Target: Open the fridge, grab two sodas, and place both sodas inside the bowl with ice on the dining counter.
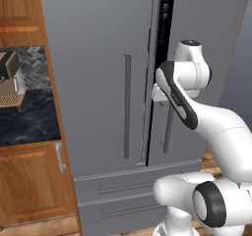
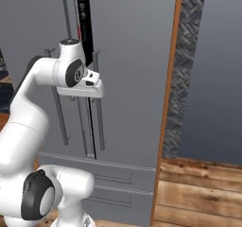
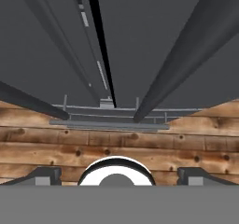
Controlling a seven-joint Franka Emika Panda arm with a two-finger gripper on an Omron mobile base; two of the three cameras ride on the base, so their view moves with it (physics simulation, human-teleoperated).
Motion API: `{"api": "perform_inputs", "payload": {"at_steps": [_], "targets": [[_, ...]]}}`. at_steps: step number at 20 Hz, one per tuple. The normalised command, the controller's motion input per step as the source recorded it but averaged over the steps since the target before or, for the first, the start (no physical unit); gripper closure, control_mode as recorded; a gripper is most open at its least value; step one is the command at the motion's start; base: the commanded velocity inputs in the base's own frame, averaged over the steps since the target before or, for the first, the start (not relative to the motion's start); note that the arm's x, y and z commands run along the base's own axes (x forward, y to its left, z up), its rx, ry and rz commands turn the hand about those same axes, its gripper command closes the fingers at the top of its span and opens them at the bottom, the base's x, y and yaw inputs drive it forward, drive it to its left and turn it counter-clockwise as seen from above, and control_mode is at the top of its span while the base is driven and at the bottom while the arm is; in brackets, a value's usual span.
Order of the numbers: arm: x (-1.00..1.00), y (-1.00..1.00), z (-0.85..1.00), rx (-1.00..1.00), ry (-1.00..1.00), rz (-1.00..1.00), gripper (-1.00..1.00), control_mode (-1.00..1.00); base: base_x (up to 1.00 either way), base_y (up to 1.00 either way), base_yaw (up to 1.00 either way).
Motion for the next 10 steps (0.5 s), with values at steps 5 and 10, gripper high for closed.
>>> {"api": "perform_inputs", "payload": {"at_steps": [5,10], "targets": [[0.0,0.0,0.0,0.0,0.0,0.0,-1.0,1.0,-0.28,-0.29,0.0],[0.0,0.0,0.0,0.0,0.0,0.0,-1.0,1.0,-0.42,-0.01,0.0]]}}
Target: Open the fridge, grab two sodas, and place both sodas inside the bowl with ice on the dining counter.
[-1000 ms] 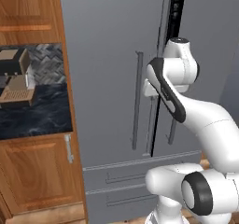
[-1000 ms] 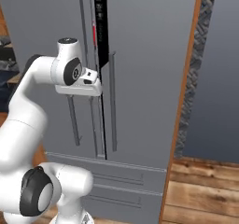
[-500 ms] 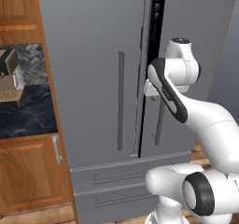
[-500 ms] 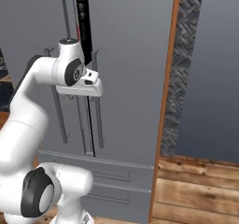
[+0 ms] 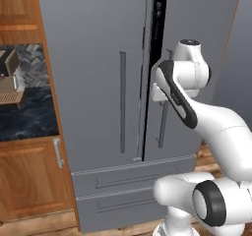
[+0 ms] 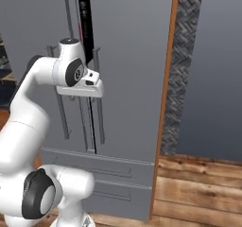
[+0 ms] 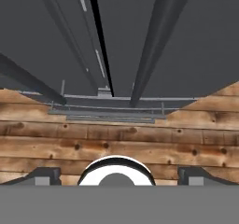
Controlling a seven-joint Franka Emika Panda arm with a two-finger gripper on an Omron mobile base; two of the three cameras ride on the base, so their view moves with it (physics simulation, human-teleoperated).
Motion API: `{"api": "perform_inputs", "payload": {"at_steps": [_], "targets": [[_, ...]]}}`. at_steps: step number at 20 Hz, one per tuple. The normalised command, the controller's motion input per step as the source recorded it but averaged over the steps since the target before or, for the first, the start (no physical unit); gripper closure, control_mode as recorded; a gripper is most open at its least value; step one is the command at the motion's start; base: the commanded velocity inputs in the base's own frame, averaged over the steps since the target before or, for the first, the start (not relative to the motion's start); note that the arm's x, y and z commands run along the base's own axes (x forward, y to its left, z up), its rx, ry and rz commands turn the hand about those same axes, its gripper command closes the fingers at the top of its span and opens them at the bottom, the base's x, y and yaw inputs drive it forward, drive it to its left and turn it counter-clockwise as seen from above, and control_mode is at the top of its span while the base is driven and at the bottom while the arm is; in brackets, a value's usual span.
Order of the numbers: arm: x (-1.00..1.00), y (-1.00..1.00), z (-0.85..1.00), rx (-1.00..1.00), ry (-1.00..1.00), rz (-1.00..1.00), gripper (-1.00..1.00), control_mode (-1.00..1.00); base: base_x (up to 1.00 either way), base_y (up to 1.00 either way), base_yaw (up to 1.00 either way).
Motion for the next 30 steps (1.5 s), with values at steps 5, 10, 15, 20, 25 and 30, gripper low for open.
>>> {"api": "perform_inputs", "payload": {"at_steps": [5,10,15,20,25,30], "targets": [[0.0,0.0,0.0,0.0,0.0,0.0,-1.0,1.0,-0.49,0.06,0.01],[-0.01,0.02,-0.05,0.0,-0.02,0.0,-1.0,-1.0,-0.18,0.04,0.02],[0.06,-0.02,-0.04,0.03,-0.14,0.0,-1.0,-1.0,0.0,0.0,0.0],[0.29,-0.09,0.01,0.01,-0.1,-0.01,-1.0,-1.0,0.0,0.0,0.0],[0.28,0.0,0.14,-0.02,-0.04,-0.08,-1.0,-1.0,0.0,0.0,0.0],[0.56,-0.07,0.12,-0.07,0.0,-0.08,-1.0,-1.0,0.0,0.0,0.0]]}}
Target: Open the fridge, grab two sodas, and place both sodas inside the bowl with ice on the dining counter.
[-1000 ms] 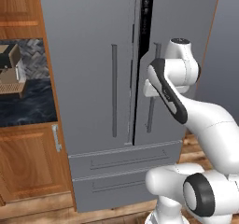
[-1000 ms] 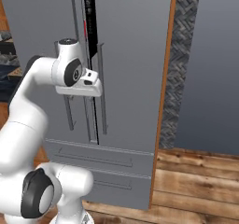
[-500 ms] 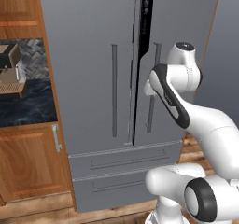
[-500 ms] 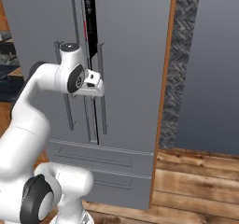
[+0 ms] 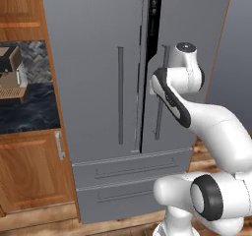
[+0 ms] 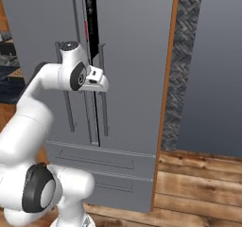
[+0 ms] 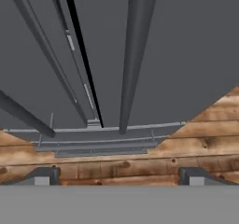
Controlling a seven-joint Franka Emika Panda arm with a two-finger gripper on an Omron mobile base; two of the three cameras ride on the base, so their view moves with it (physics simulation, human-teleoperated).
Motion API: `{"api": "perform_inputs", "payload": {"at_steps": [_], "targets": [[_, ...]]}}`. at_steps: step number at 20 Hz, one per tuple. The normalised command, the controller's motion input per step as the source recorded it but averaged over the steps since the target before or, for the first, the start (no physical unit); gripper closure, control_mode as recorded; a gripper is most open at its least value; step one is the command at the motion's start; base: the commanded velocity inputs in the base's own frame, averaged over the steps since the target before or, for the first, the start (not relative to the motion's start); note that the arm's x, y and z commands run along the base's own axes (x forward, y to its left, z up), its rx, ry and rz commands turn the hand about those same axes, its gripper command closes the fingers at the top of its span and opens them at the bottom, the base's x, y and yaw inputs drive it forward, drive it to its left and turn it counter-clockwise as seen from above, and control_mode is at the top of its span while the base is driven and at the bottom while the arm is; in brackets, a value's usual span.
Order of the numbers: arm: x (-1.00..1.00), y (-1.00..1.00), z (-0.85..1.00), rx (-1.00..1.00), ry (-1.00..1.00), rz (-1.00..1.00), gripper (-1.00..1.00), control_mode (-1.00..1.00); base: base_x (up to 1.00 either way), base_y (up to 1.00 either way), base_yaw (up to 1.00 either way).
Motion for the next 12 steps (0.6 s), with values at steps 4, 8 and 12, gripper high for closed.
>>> {"api": "perform_inputs", "payload": {"at_steps": [4,8,12], "targets": [[0.57,-0.07,0.01,-0.02,0.0,-0.03,-1.0,-1.0,0.0,0.0,0.0],[0.49,-0.01,-0.01,0.0,0.0,0.0,-1.0,-1.0,0.0,0.0,0.0],[0.51,-0.03,-0.05,0.0,0.0,0.0,-1.0,-1.0,0.0,0.0,0.0]]}}
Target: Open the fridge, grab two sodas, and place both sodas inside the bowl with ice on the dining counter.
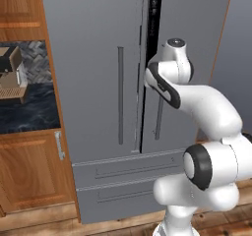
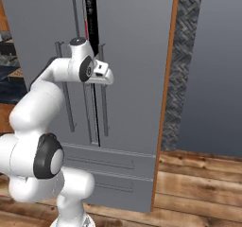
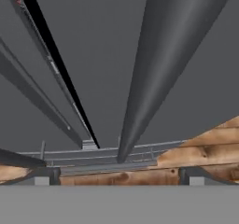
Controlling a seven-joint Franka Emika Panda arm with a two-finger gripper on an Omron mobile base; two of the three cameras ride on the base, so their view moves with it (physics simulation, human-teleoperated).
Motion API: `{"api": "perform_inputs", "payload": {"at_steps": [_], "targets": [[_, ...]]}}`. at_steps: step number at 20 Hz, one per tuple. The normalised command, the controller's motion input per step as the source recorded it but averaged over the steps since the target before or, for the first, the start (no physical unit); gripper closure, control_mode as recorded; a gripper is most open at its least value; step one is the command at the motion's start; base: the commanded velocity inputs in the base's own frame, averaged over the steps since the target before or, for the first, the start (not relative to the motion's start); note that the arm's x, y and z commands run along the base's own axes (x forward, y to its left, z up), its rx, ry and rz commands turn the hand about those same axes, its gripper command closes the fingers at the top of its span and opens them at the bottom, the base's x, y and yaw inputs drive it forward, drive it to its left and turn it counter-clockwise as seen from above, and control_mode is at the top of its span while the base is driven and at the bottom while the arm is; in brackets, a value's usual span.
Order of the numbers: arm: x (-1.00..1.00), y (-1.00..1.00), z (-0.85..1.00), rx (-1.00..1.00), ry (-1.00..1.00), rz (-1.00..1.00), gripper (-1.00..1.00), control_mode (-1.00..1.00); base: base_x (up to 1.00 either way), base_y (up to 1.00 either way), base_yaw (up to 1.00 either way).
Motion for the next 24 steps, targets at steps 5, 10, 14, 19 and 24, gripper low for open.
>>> {"api": "perform_inputs", "payload": {"at_steps": [5,10,14,19,24], "targets": [[0.45,-0.13,-0.09,0.0,-0.05,0.0,-1.0,-1.0,0.0,0.0,0.0],[0.29,-0.2,-0.17,0.0,-0.1,0.0,-1.0,-1.0,0.0,0.0,0.0],[0.18,-0.07,-0.2,0.0,-0.1,0.0,-1.0,-1.0,0.0,0.0,0.0],[0.19,0.0,-0.24,0.01,-0.12,0.01,-1.0,-1.0,0.0,0.0,0.0],[0.32,0.0,-0.29,0.02,-0.11,0.04,-1.0,-1.0,0.0,0.0,0.0]]}}
